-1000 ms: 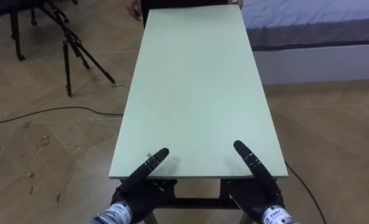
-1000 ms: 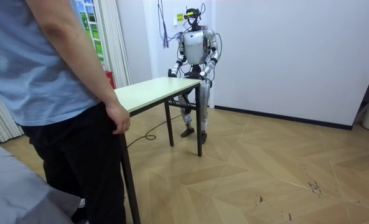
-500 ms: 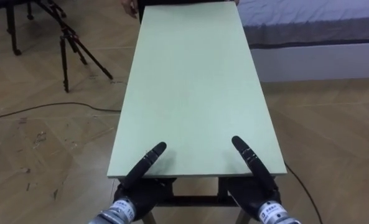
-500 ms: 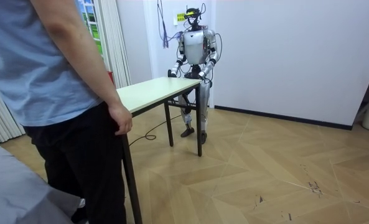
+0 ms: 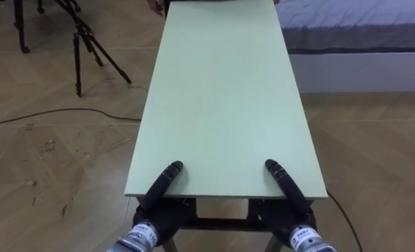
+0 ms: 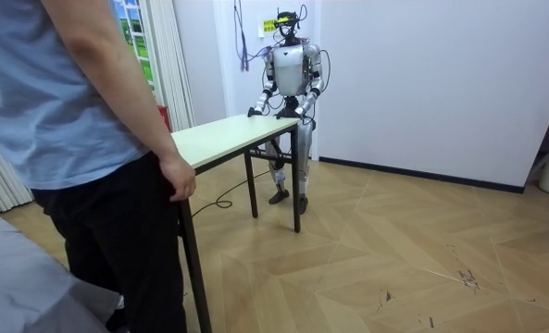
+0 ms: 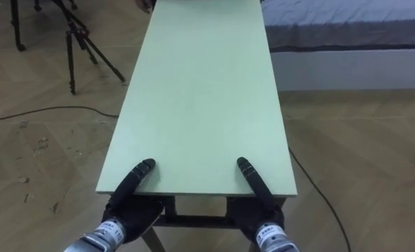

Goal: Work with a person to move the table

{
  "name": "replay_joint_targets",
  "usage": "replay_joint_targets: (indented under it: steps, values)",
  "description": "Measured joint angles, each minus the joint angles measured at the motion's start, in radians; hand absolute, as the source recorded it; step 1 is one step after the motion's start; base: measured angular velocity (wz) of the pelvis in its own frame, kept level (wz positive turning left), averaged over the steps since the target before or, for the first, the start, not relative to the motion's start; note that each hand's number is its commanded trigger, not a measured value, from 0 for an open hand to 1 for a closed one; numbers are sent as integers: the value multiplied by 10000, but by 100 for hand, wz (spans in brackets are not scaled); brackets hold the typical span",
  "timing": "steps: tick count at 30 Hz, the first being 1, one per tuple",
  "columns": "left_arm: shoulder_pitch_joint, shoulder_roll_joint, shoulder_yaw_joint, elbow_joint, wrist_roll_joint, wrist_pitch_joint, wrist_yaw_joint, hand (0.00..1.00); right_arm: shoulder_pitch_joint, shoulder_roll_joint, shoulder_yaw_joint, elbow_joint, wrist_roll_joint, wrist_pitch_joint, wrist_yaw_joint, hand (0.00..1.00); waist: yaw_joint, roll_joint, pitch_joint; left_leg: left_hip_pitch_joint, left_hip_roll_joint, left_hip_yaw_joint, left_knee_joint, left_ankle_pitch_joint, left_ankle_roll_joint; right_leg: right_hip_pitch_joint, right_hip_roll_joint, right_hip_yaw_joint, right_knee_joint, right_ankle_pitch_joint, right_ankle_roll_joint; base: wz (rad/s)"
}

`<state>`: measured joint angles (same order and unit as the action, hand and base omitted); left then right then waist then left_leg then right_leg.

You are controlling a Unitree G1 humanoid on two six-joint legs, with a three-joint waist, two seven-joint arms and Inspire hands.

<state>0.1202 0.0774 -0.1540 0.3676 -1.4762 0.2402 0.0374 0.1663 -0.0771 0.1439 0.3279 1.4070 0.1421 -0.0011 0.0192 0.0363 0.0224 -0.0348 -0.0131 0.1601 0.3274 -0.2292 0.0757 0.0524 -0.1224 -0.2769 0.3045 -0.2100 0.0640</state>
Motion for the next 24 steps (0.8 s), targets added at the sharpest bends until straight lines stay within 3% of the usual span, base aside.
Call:
replay_joint_targets:
  steps: [24]
  values:
    - [26, -264, 6, 251, 576, -281, -124, 100, -17, -3, 25, 0, -171, -98, -100, 100, 127, 49, -51, 127, 4, 254, -181, 41, 10, -154, -12, 261, 50, 1, -3, -3]
